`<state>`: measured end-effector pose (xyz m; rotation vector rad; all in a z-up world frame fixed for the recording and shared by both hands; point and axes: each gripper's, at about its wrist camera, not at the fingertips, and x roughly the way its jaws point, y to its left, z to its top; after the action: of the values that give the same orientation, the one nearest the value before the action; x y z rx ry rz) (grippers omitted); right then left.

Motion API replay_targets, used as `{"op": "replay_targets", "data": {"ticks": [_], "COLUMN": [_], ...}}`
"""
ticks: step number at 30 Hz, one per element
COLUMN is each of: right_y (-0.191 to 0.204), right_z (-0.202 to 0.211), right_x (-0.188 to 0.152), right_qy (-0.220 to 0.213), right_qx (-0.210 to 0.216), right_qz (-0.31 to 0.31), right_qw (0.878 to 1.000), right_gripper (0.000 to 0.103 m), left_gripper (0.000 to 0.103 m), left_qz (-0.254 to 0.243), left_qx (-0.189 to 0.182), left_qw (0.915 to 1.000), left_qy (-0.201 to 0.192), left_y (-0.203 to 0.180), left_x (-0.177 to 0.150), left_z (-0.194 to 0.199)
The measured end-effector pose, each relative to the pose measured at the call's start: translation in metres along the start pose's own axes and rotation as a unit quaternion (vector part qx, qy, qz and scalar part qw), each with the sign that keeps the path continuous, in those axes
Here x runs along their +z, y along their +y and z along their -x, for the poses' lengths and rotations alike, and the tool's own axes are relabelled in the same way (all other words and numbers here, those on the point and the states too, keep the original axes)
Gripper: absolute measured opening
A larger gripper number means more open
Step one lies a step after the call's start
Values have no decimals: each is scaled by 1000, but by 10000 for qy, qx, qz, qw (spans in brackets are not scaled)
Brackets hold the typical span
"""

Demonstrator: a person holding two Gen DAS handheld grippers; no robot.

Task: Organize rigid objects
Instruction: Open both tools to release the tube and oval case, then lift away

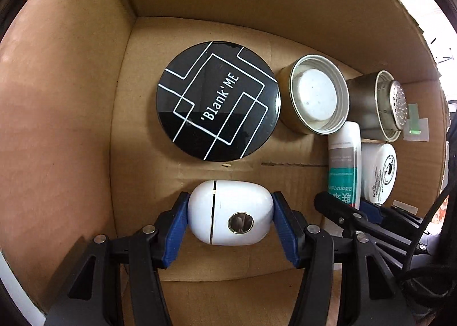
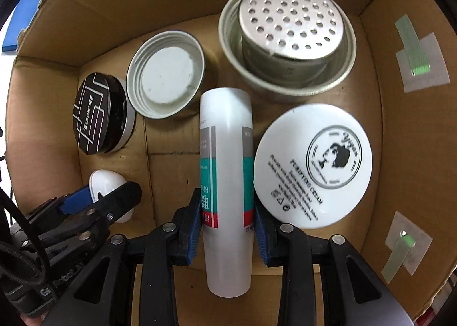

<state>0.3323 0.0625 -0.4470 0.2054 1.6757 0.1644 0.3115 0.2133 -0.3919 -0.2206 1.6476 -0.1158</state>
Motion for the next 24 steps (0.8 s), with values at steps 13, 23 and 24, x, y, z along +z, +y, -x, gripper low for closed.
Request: {"op": "replay_targets", "data": {"ticks": [13,23,24], "right_y": [10,13,12], "right_z": [10,66,72], "right_x": [2,-29,-36], "right_qy": [96,-145,-181], "right_qx": [-108,-372,-423], "right_qz": [36,280,326], "right_qw": [9999,9988,9984], "right_gripper": [54,69,69], "left_gripper": [60,72,73], "left_qz": [-22,-153,-169], "left_qx": [340,490,507], "left_qw": [9993,9948,9942], "left_qy": [-181,-877,-932], "left_y": [-13,-30,-31], "left_x": [7,-28,-32], "left_z": [32,93,95]}}
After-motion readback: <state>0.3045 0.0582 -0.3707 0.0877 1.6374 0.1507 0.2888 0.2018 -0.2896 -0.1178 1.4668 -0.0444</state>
